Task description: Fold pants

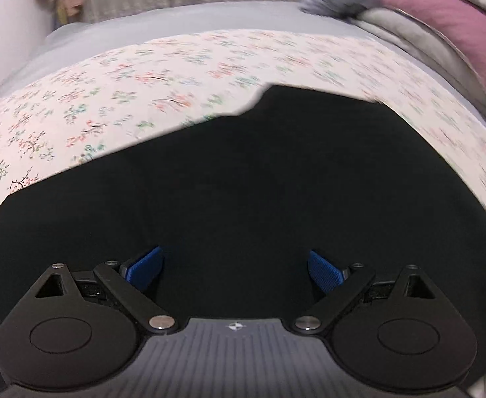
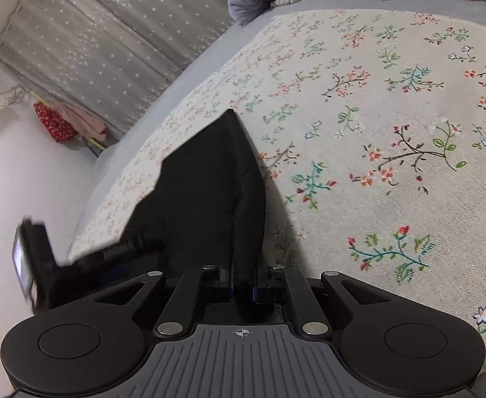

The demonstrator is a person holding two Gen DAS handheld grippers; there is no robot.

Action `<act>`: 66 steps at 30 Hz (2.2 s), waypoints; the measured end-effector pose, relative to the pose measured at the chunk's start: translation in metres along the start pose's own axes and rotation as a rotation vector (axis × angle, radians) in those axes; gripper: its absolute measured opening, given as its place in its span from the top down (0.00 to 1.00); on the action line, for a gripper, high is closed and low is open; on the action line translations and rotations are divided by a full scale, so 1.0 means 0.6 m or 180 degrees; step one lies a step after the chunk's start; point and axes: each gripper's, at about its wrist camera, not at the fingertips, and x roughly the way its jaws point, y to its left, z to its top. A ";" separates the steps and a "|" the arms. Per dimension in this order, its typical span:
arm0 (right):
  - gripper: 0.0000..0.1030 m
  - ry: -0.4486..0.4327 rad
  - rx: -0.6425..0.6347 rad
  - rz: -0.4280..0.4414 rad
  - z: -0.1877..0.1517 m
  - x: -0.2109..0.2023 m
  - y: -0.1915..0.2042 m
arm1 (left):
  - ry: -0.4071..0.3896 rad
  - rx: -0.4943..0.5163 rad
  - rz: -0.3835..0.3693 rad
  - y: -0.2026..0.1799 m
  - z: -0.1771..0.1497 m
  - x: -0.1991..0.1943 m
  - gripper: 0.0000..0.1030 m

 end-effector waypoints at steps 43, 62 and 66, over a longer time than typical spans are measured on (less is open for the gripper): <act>0.93 -0.0485 -0.4369 -0.0065 -0.325 0.097 0.339 | 0.0043 -0.1074 -0.0864 0.228 0.037 -0.006 0.50; 0.94 -0.0615 -0.3932 0.0158 -0.334 0.066 0.412 | -0.0375 -0.1139 -0.1142 0.358 0.044 -0.058 1.00; 0.94 -0.0618 -0.3912 0.0222 -0.361 0.072 0.441 | -0.0524 -0.1144 -0.1111 0.400 0.035 -0.086 1.00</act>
